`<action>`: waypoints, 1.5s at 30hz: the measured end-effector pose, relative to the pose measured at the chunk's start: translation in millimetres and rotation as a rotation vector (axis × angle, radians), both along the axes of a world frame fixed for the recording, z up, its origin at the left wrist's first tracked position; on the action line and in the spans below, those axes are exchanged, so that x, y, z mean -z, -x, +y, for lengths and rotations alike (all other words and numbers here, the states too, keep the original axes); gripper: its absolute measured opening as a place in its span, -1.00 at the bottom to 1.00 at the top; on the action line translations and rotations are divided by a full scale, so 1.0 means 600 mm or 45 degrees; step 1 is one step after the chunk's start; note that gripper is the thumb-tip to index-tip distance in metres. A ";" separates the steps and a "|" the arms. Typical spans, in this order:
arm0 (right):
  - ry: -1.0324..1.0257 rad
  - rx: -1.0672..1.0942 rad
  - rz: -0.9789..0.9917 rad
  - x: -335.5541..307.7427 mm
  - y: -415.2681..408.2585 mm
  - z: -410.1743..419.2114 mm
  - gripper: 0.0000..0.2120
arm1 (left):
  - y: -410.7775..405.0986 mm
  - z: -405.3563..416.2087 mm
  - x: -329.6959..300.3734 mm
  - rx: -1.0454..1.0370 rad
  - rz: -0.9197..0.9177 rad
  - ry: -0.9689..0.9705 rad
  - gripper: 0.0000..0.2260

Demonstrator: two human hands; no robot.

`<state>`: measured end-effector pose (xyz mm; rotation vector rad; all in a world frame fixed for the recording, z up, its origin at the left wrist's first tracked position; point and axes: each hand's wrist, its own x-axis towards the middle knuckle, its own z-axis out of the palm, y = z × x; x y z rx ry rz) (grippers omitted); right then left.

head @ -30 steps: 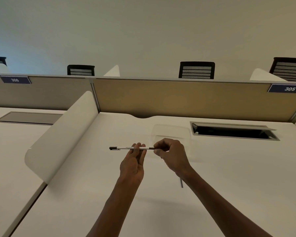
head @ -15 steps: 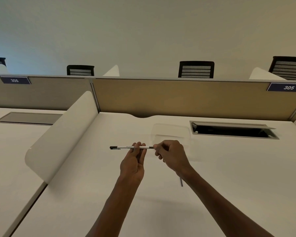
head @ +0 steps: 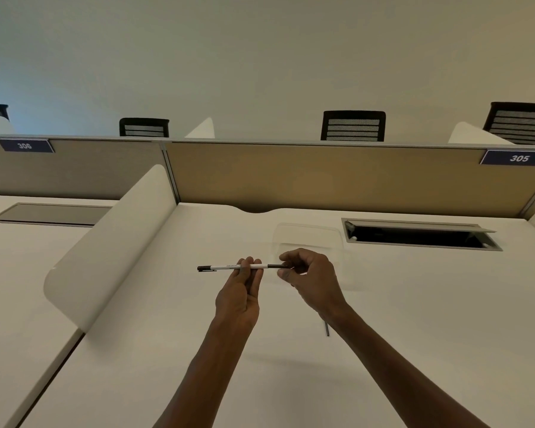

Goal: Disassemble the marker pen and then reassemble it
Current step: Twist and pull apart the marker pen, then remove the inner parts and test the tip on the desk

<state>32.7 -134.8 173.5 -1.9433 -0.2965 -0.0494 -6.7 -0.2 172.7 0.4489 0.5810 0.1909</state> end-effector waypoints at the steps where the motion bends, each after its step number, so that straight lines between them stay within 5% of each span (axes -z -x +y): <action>1: 0.001 0.004 0.027 0.001 -0.001 0.002 -0.81 | 0.000 0.000 0.000 0.003 0.000 0.002 -0.84; 7: 0.040 0.078 0.138 -0.003 0.001 0.003 -0.69 | 0.000 0.000 0.001 0.016 0.005 -0.003 -0.85; 15: 0.040 0.036 0.013 -0.004 0.003 -0.004 -0.97 | -0.002 0.002 0.007 0.004 0.010 0.003 -0.83; 28: -0.037 0.103 -0.017 0.008 0.000 -0.018 -0.90 | -0.005 0.002 0.007 -0.014 0.046 0.014 -0.86; 35: -0.047 0.222 0.157 0.042 -0.010 -0.042 -0.87 | 0.000 0.008 0.020 0.001 0.045 0.033 -0.85; 45: 0.280 0.402 0.429 0.155 -0.028 -0.070 -0.90 | 0.011 0.010 0.043 0.057 0.093 0.069 -0.90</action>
